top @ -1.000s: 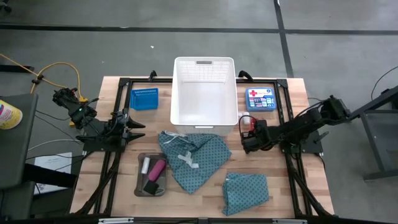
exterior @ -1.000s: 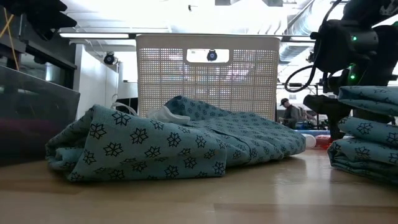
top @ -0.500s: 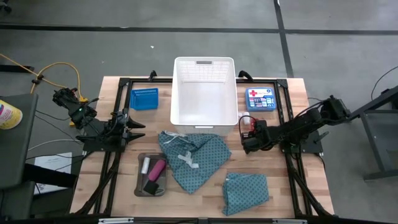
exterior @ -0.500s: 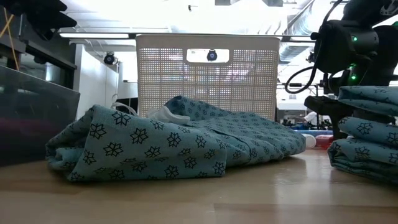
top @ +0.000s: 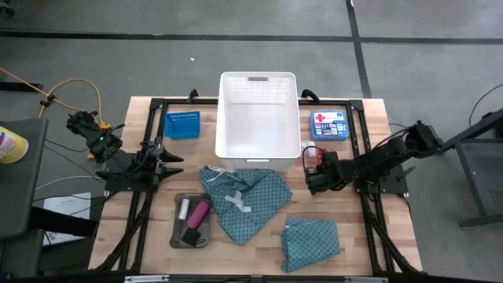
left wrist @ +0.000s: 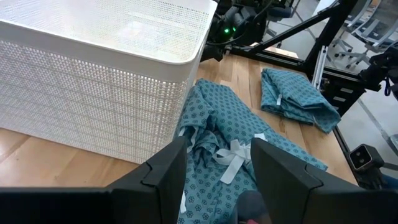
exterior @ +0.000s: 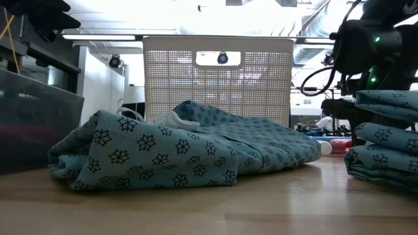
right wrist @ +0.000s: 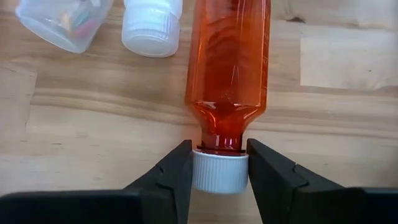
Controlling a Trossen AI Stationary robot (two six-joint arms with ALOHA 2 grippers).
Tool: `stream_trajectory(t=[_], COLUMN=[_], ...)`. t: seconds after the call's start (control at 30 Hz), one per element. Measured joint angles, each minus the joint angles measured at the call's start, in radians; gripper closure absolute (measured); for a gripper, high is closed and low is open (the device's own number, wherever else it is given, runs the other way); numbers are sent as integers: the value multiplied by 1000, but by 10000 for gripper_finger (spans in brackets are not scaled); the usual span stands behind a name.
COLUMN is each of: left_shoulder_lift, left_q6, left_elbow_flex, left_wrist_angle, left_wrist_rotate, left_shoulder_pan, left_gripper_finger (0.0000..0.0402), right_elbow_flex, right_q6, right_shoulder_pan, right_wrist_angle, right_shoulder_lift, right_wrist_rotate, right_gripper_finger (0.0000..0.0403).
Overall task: Pick & place medical supplies in basket/bin
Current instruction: Put the orange bottle into the blue bin
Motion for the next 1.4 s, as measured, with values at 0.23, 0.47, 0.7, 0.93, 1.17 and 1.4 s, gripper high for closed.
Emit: stream_trajectory(t=[0.23, 0.47, 0.7, 0.93, 1.17, 1.4], left_shoulder_lift=[0, 0, 0, 0, 0, 0], left_q6=[0, 0, 0, 0, 0, 0], left_elbow_flex=[0, 0, 0, 0, 0, 0], left_wrist_angle=[0, 0, 0, 0, 0, 0], left_wrist_rotate=[0, 0, 0, 0, 0, 0], left_shoulder_pan=[0, 0, 0, 0, 0, 0], left_gripper_finger=[229, 229, 229, 229, 229, 229], right_elbow_flex=[69, 221, 383, 438, 439, 439], right_q6=[0, -61, -136, -211, -301, -554], right_shoulder_pan=[45, 99, 187, 290, 346, 284], right_wrist_angle=[-160, -368, -449, -347, -73, 364], right_shoulder_lift=[-91, -213, -279, -267, -167, -13], right_wrist_rotate=[4, -11, -32, -107, -132, -168], right_gripper_finger=[293, 290, 292, 292, 292, 292])
